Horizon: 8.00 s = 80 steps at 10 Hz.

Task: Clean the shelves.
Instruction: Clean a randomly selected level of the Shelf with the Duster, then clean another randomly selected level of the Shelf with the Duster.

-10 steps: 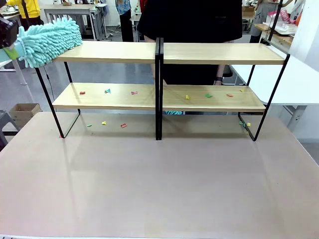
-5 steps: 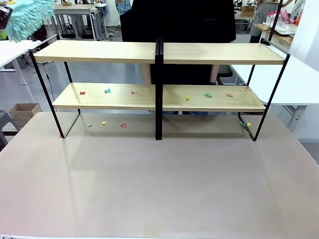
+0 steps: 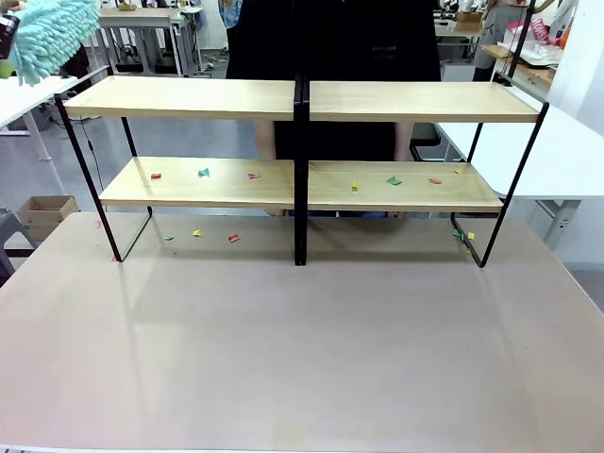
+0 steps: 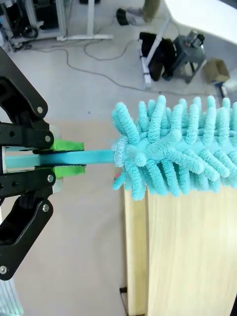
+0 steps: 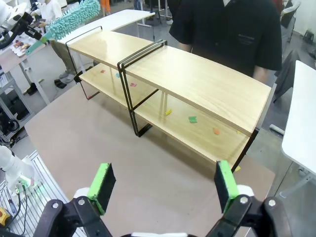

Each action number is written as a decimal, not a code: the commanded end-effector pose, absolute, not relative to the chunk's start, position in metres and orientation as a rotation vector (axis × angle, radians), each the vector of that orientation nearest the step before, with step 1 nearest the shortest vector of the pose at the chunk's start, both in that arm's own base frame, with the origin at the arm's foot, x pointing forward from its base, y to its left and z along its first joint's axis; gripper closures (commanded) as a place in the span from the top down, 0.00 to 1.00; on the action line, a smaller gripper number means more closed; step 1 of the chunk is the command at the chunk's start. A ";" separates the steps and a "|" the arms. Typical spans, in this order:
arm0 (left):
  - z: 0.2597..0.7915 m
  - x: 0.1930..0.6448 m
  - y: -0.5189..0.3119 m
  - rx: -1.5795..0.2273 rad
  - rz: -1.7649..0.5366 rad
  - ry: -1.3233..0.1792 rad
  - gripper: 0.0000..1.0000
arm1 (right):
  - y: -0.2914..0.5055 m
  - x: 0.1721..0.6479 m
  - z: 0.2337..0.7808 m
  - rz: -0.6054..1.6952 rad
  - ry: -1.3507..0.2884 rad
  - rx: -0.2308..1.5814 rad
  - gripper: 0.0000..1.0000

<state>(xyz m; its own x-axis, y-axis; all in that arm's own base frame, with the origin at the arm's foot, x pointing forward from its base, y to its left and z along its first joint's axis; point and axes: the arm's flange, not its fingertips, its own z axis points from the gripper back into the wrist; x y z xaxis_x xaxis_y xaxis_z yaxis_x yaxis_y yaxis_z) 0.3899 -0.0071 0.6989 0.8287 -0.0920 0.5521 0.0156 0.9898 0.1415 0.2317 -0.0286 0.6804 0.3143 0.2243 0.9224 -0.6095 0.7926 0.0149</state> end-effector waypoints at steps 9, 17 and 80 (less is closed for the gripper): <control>0.728 0.204 0.215 -0.652 -0.800 -0.406 0.13 | -0.028 0.232 0.680 0.569 -1.127 0.399 1.00; 0.707 0.180 0.244 -0.684 -0.801 -0.431 0.13 | -0.028 0.232 0.680 0.569 -1.127 0.399 1.00; 0.522 0.327 -0.402 -0.424 -0.059 -0.495 0.13 | -0.028 0.232 0.680 0.569 -1.127 0.399 1.00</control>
<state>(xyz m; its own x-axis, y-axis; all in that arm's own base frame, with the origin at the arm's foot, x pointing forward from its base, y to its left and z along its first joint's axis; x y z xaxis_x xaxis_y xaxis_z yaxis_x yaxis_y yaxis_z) 0.3216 -0.3817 0.5209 0.8965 0.0084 0.4430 0.1839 0.9026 -0.3892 0.2316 -0.0287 0.6804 0.3143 0.2242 0.9225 -0.6094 0.7927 0.0150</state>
